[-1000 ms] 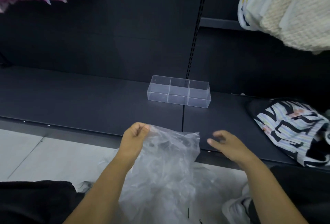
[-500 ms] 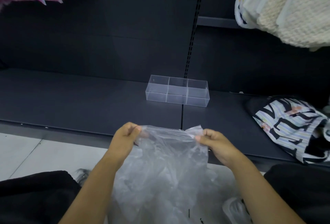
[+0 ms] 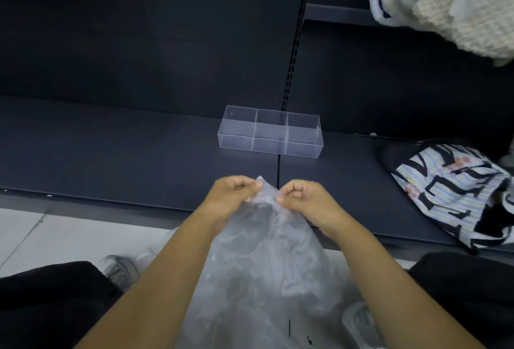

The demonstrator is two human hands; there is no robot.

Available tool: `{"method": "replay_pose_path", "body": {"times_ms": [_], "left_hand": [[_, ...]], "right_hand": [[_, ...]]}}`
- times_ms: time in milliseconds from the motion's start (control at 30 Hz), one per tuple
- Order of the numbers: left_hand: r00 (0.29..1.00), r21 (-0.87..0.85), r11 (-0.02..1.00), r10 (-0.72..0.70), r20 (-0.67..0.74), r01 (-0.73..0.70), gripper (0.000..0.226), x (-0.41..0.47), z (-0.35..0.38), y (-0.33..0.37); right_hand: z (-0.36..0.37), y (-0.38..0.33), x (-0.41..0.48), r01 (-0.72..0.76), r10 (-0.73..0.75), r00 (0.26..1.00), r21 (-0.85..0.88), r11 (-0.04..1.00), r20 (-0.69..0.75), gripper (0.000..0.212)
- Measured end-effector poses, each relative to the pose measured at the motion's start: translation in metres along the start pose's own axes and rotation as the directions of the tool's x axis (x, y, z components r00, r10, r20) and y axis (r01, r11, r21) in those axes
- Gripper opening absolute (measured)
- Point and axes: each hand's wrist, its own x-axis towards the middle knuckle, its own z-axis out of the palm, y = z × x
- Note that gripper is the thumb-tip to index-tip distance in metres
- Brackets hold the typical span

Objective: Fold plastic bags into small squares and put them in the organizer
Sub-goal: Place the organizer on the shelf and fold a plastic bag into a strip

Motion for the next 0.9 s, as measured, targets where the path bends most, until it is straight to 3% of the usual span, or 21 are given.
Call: {"method": "replay_pose_path", "body": {"times_ms": [133,233,333,433,533,667,767,833,900], "left_hand": [[0.973,-0.105,0.994,-0.051,-0.226,0.028,0.015,0.038,-0.007,-0.007],[0.929,-0.172,0.985,-0.084,-0.361,0.022,0.011,0.061,-0.016,-0.014],[0.906,-0.167,0.984,-0.128,-0.404,0.065,0.014,0.089,-0.023,-0.027],[0.884,-0.170,0.977,-0.189,-0.428,0.127,0.018,0.112,-0.029,-0.044],[0.856,-0.158,0.974,-0.218,-0.468,0.162,0.022,0.129,-0.036,-0.063],[0.826,-0.023,0.968,-0.225,-0.517,0.250,0.026,0.147,-0.053,-0.081],[0.800,0.033,0.961,-0.210,-0.562,0.275,0.025,0.158,-0.066,-0.089],[0.801,0.063,0.962,-0.185,-0.569,0.267,0.022,0.161,-0.071,-0.089],[0.802,0.054,0.965,-0.182,-0.569,0.257,0.018,0.166,-0.072,-0.087]], "right_hand": [[-0.045,0.007,0.023,-0.055,0.027,0.977,-0.127,0.990,-0.213,0.006],[-0.077,0.016,0.034,-0.058,0.019,0.940,-0.104,0.993,-0.339,0.016],[-0.095,0.033,0.042,-0.135,0.127,0.982,-0.052,0.989,-0.140,0.043],[-0.091,0.063,0.053,-0.248,0.259,0.965,-0.165,0.955,0.051,0.042],[-0.084,0.088,0.070,-0.301,0.308,0.949,-0.106,0.948,0.063,0.032],[-0.104,0.099,0.080,-0.278,0.245,0.956,0.231,0.932,0.160,0.037],[-0.126,0.096,0.087,-0.245,0.185,0.966,0.397,0.885,0.184,0.023],[-0.138,0.085,0.094,-0.250,0.222,0.968,0.430,0.867,0.116,0.038],[-0.144,0.075,0.101,-0.264,0.271,0.962,0.378,0.887,0.036,0.038]]}}
